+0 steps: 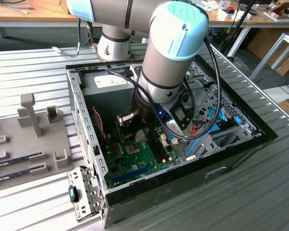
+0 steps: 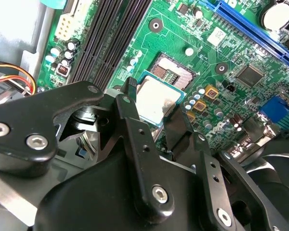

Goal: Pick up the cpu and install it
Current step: 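Place the cpu into insertion slot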

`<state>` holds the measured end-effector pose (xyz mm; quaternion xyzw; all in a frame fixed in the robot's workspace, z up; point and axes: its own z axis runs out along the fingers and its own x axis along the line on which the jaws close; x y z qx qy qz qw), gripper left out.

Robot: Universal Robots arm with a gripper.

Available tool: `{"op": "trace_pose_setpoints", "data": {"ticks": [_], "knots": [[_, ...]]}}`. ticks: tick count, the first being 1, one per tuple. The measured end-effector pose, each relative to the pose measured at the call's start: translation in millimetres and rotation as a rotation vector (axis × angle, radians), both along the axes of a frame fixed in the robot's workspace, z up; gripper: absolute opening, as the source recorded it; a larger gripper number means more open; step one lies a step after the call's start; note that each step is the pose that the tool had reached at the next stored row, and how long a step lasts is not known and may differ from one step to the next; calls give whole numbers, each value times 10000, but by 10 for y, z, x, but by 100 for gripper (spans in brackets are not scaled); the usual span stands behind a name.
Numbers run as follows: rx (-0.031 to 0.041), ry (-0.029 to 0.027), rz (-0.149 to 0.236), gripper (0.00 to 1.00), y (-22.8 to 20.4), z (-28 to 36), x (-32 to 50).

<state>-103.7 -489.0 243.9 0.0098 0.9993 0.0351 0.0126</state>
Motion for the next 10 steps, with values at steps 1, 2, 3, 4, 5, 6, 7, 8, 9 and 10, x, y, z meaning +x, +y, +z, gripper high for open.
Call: {"op": "trace_pose_setpoints", "data": {"ticks": [1, 2, 3, 4, 5, 6, 7, 8, 9, 10], "knots": [[0, 0, 0, 47, -1, -2, 0], [0, 0, 0, 47, -2, -4, 0], [0, 0, 0, 47, -2, -5, 0], [0, 0, 0, 47, -3, -7, 0], [0, 0, 0, 47, -4, -9, 0], [0, 0, 0, 47, -5, -11, 0], [-1, 0, 0, 47, -5, -13, 0], [0, 0, 0, 47, -8, -21, 0], [0, 0, 0, 47, -13, -32, 0], [0, 0, 0, 47, -15, -36, 0]]}}
